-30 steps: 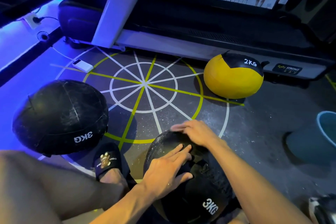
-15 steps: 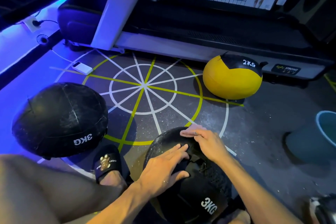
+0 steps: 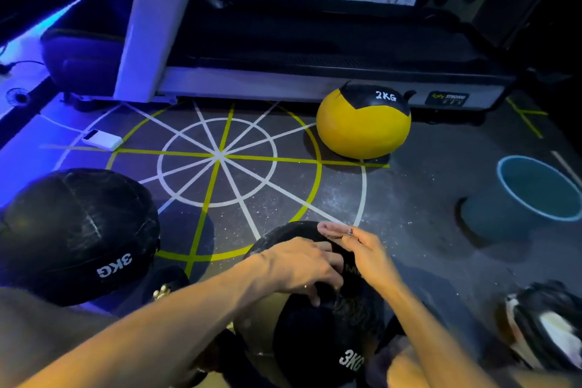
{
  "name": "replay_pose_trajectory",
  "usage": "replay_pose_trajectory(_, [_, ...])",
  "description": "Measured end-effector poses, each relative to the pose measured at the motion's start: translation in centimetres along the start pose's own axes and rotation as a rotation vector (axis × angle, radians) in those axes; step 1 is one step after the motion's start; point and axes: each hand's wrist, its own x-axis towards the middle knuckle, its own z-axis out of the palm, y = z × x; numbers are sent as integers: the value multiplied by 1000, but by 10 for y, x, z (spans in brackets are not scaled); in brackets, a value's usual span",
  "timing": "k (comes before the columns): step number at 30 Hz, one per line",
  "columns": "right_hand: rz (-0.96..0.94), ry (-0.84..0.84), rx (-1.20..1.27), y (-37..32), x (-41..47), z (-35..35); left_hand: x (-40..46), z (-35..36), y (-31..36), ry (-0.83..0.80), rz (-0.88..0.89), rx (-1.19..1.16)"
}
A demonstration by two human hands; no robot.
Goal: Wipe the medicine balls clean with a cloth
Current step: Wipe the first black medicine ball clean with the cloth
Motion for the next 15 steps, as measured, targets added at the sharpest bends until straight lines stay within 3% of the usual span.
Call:
replay_pose_trajectory(3, [13,45,26,3,-9,-8,1,5,-2,21,84,-11])
replay_pose_trajectory(6, [3,89,39,1,-18,-17,-1,-4,-1,-57,54,-2])
replay_pose_trajectory(9, [-18,177,37,-14,-26,-24,-4,-21,-8,-109,-93,35])
replay_pose_trajectory(15, [-98,259,-72,-40,-35,-42,-27,-66,-39,-38,-362,136])
